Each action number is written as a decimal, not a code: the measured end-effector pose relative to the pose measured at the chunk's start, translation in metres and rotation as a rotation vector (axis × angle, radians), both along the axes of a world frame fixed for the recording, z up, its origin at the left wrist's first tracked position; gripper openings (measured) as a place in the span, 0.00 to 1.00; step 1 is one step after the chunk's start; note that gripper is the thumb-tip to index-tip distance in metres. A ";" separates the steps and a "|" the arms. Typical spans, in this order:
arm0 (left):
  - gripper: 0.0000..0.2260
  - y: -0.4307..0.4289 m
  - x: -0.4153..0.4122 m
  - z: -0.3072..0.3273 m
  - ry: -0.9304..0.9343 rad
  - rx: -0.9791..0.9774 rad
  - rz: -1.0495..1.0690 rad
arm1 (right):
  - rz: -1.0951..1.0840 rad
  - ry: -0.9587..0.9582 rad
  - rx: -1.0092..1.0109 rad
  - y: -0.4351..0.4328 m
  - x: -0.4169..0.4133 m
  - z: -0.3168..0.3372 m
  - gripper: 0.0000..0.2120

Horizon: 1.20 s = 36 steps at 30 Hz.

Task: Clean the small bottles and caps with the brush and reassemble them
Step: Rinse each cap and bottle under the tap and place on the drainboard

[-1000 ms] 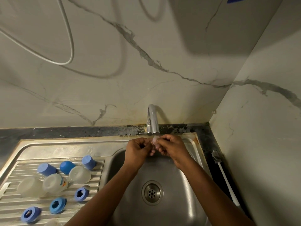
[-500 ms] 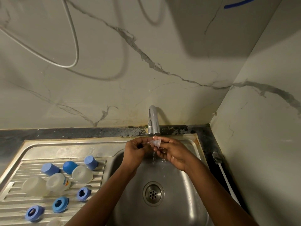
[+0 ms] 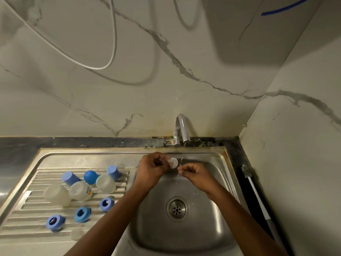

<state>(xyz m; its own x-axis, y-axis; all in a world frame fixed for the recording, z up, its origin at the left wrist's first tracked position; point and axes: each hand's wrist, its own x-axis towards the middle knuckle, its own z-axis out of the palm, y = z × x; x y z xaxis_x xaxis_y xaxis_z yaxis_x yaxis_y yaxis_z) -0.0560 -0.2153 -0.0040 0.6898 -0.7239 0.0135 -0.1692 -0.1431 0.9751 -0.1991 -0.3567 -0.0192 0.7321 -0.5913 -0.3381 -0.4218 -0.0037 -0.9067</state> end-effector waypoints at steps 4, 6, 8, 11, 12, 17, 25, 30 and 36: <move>0.07 0.030 0.002 0.000 -0.065 0.070 0.009 | 0.063 0.041 -0.137 0.020 -0.004 -0.001 0.07; 0.07 0.049 0.003 -0.001 -0.089 0.089 0.028 | 0.097 0.038 -0.162 0.032 -0.005 0.001 0.07; 0.07 0.067 0.004 -0.004 -0.098 0.112 0.050 | 0.123 0.036 -0.164 0.045 -0.006 0.001 0.07; 0.06 0.101 0.007 -0.012 -0.112 0.141 0.065 | 0.158 0.037 -0.142 0.069 -0.002 -0.003 0.06; 0.06 0.112 0.009 -0.016 -0.109 0.146 0.068 | 0.168 0.039 -0.134 0.076 -0.001 -0.003 0.06; 0.05 0.167 0.020 -0.026 -0.107 0.150 0.105 | 0.222 0.048 -0.096 0.117 0.007 -0.003 0.07; 0.05 0.260 0.039 -0.041 -0.068 0.191 0.208 | 0.288 0.064 -0.048 0.172 0.018 -0.014 0.07; 0.05 0.324 0.053 -0.062 -0.078 0.300 0.289 | 0.292 0.047 -0.067 0.205 0.027 -0.022 0.06; 0.06 0.363 0.069 -0.077 -0.061 0.344 0.399 | 0.318 0.072 -0.063 0.233 0.028 -0.020 0.06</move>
